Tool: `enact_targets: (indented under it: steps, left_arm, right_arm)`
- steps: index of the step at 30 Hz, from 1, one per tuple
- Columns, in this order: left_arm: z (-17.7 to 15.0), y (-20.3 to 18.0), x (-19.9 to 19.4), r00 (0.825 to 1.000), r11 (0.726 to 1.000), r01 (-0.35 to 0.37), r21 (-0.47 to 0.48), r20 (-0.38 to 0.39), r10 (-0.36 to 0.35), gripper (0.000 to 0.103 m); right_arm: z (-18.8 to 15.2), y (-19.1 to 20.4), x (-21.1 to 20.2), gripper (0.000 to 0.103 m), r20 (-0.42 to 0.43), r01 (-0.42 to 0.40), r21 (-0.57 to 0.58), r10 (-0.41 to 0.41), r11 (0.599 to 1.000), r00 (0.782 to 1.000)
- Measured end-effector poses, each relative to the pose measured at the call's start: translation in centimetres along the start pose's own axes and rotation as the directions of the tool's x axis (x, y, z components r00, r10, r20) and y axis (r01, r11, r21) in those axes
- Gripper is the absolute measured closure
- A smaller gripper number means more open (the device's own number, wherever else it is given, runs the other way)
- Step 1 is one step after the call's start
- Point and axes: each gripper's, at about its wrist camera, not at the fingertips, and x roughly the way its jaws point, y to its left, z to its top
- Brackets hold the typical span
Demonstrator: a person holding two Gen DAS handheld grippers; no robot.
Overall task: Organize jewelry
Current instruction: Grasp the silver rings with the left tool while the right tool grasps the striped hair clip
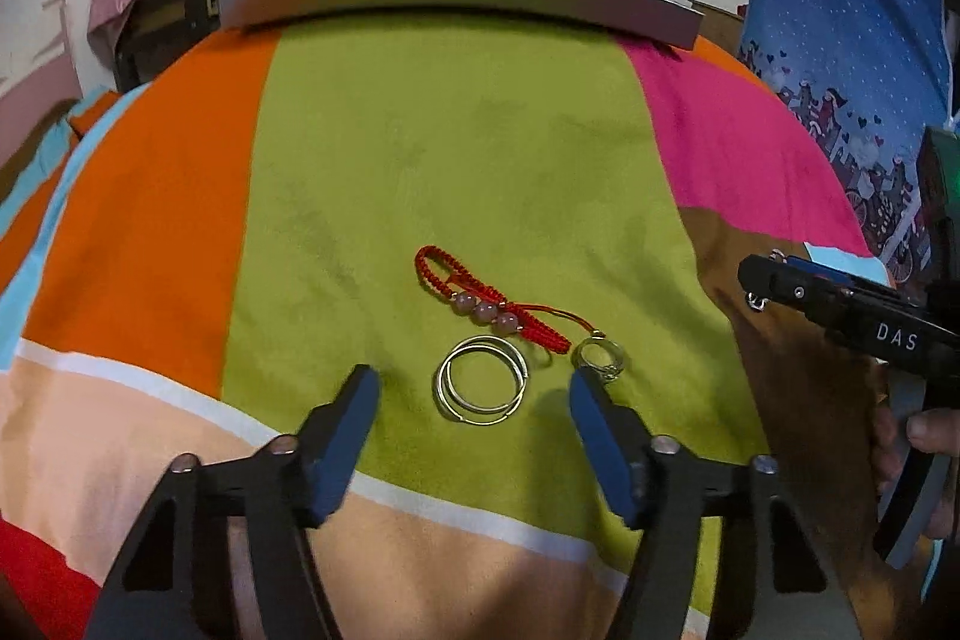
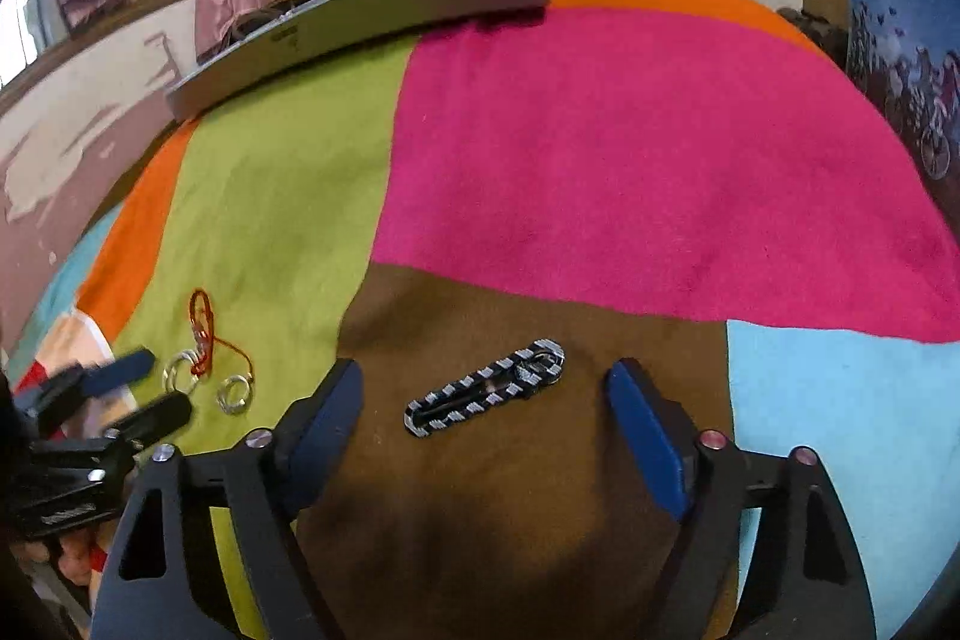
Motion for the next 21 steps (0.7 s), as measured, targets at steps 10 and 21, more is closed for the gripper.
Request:
enact_targets:
  steps: [10, 21]
  left_arm:
    - [-0.4, -0.4, 0.7, 1.0, 0.999, 0.026, 0.019, -0.017, -0.026, 0.075]
    - [-0.8, 0.0, 0.1, 0.998, 0.998, 0.067, 0.018, 0.015, -0.067, 0.076]
  right_arm:
    - [-0.4, 2.2, 1.4, 0.067, -0.008, -0.038, -0.041, 0.037, 0.998, 0.999]
    - [-0.4, 3.2, 2.2, 0.085, -0.032, -0.105, -0.045, 0.104, 0.993, 0.994]
